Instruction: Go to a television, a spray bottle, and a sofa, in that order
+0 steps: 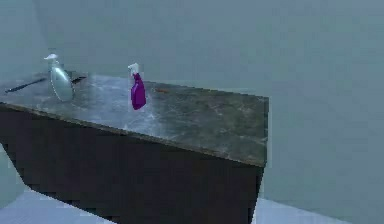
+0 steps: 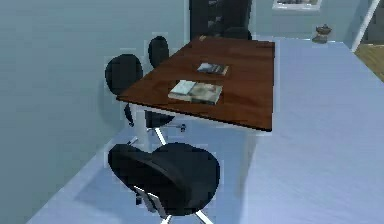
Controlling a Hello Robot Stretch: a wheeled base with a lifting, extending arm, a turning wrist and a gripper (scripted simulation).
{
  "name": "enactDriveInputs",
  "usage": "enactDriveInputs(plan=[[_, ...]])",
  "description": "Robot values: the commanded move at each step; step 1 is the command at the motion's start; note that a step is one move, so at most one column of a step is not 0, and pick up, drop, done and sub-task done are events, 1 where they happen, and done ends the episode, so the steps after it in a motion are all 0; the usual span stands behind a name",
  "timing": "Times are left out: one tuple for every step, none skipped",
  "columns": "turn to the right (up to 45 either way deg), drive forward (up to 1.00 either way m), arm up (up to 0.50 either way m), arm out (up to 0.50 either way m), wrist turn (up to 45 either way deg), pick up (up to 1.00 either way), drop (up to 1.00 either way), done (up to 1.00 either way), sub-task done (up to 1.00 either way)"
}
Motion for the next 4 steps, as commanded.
enactDriveInputs(plan=[[-15.0, 0.00, 0.00, 0.00, 0.0, 0.00, 0.00, 0.00, 0.00], [0.0, 0.00, 0.00, 0.00, 0.0, 0.00, 0.00, 0.00, 1.00], [45.0, 0.00, 0.00, 0.00, 0.0, 0.00, 0.00, 0.00, 0.00], [45.0, 0.00, 0.00, 0.00, 0.0, 0.00, 0.00, 0.00, 0.00]])
